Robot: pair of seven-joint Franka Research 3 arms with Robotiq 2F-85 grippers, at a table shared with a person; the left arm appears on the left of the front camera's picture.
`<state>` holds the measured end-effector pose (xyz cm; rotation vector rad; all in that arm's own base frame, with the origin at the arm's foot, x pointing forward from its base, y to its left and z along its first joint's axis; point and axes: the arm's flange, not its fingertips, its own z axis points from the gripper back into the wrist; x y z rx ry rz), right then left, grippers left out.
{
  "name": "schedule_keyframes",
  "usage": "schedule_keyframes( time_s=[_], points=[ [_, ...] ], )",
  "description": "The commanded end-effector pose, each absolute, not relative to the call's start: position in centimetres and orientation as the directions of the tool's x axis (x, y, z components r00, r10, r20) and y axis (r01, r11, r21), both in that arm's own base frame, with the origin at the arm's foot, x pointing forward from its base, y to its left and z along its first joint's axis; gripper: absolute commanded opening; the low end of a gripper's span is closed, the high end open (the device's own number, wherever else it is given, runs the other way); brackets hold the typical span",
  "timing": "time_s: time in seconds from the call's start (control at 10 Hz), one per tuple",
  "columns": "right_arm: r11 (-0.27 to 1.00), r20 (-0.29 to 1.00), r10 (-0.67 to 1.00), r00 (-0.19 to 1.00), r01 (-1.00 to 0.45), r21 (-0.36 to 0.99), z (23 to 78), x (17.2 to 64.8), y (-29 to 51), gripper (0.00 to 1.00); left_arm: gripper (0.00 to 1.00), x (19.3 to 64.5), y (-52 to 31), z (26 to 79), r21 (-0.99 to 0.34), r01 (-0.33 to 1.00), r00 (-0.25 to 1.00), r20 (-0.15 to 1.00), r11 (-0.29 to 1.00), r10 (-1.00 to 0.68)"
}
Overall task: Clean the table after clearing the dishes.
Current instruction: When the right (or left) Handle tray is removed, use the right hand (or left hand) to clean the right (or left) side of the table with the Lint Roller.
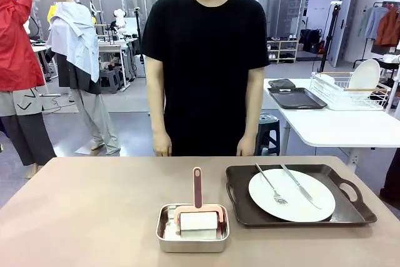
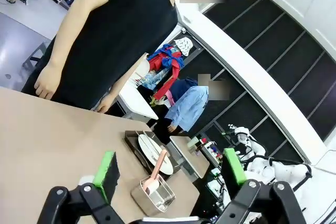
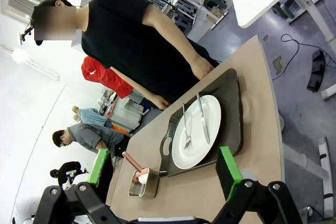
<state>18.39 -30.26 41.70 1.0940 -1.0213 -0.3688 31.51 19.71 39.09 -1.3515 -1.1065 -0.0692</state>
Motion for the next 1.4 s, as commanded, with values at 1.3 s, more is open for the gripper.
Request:
schedule_keyframes(
  time_s=[1.3],
  points=[
    [0.463,0.516,-0.695,0.501,-0.237,0.854,41.81,18.22,-29.87,1.0,1.0,30.46,20.24,39.07,-0.73,0.624,0.522,0.654,0.277,0.547]
  ],
)
